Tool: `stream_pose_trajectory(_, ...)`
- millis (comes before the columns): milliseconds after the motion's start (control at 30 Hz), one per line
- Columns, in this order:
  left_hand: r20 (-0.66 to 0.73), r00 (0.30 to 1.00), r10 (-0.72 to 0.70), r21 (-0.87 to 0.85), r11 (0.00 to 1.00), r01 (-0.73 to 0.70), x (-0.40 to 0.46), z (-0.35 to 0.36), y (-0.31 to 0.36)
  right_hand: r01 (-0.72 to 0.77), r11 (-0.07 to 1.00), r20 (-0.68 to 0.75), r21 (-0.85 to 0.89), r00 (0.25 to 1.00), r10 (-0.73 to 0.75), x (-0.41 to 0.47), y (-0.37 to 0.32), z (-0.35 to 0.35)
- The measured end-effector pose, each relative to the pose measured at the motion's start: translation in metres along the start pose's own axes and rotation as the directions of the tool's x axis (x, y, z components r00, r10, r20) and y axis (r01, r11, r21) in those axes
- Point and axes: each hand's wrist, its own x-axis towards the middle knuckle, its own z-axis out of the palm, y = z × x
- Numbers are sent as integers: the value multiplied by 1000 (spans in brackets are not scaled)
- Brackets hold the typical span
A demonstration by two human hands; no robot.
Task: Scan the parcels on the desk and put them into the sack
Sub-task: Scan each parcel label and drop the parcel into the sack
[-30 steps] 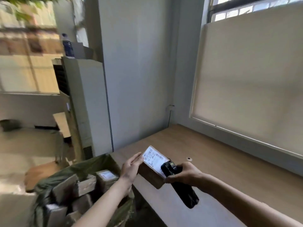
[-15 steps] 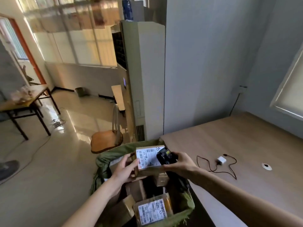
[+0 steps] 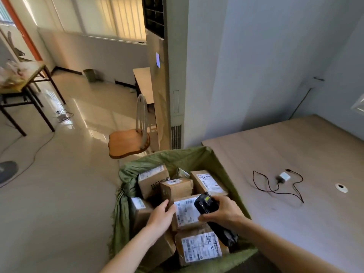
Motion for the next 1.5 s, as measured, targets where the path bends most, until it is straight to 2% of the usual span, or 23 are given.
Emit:
stream_pose_trajectory(133, 14, 998, 64, 195, 979, -66, 0, -5, -2, -16, 996, -54, -83, 998, 12, -4, 10, -5)
stream_pose_trajectory(300, 23, 962, 273, 264, 926, -269, 0, -29, 36, -46, 998, -130, -41, 991, 40, -31, 9, -36)
stream_pose_trajectory(533, 130, 819, 558, 250, 781, -572, -47, -3, 139, -123, 992, -325, -37, 940, 104, -114, 26, -113)
stream_pose_trajectory(633, 195, 742, 641, 238, 703, -670, -86, 29, 185, -177, 984, -453, -32, 880, 144, -170, 40, -155)
stream_pose_trajectory(833, 358, 583, 729, 183, 557, -810, -191, 138, 260, -241, 970, -680, 30, 706, 196, -327, 106, -220)
stream_pose_trajectory(967, 478, 471, 742, 90, 492, -866, -275, 243, 284, -313, 942, -769, 119, 571, 287, -453, 172, -238)
stream_pose_trajectory(1133, 630, 256, 733, 9, 323, -946, -422, 384, 272, -437, 861, -792, 260, 413, 449, -613, 257, -235)
stream_pose_trajectory(1333, 778, -18, 628, -158, 167, -973, -570, 540, 221, -594, 696, -763, 403, 202, 615, -799, 342, -186)
stream_pose_trajectory(1400, 809, -89, 580, -209, 144, -967, -613, 579, 201, -632, 617, -735, 469, 108, 669, -851, 364, -168)
stream_pose_trajectory(1500, 848, -185, 497, -272, 109, -956, -668, 633, 173, -602, 528, -689, 599, -51, 723, -915, 399, -143)
